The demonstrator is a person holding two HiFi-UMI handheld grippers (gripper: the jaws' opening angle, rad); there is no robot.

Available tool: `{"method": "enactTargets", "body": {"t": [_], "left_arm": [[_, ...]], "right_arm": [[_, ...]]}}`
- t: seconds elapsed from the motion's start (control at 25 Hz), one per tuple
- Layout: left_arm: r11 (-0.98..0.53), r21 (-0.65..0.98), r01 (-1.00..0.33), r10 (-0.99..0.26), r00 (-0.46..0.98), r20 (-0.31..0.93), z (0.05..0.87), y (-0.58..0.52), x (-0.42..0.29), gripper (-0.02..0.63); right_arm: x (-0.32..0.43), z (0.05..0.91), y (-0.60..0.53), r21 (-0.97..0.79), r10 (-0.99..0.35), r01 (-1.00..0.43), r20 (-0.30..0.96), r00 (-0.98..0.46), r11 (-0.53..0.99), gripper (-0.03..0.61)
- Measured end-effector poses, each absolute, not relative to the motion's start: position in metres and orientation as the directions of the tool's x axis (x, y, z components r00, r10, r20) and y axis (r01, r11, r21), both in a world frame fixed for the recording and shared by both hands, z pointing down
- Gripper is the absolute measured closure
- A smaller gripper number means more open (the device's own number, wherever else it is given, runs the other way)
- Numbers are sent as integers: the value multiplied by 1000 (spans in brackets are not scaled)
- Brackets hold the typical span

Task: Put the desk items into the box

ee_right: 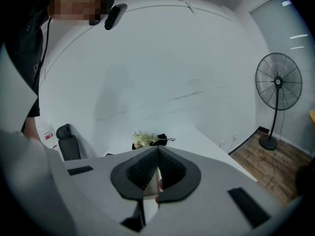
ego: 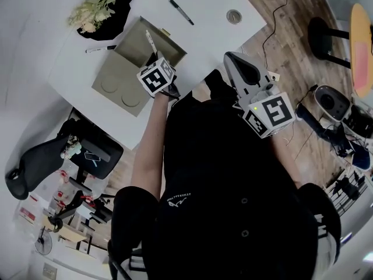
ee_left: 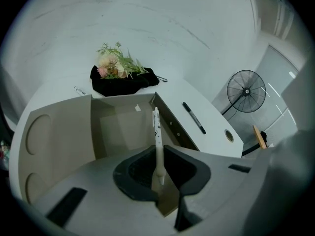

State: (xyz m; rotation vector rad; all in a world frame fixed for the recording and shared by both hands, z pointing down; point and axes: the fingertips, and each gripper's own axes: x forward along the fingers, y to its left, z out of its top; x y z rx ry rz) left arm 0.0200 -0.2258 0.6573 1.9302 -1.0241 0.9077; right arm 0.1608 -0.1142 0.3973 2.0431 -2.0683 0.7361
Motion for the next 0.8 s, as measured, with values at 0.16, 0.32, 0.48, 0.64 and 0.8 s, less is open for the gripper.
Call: {"method": "enactTargets", "body": {"t": [0.16,0.32,0.48,0.64,0.8], "left_arm": [[-408,256,-876,-327,402,855,662,-229,24,557],[-405,262,-876,-315,402,860,667,-229,30,557],[-404,253,-879,-306,391,868,675,-230,34,557],[-364,283,-887,-284,395,874,685,-230,34,557],[-345,285,-894,-290,391,874,690,-231,34,557]], "right_arm": [[166,401,-110,-242,-896,-968,441,-43,-73,580],[169,403,-104,-245,-893,-965,450,-27,-94,580],[169,404,-101,-244,-893,-964,450,-19,-103,580],[170,405,-99,-240,-891,-964,454,-12,-110,580],[172,406,-95,-238,-891,-964,455,-1,-121,580]]}}
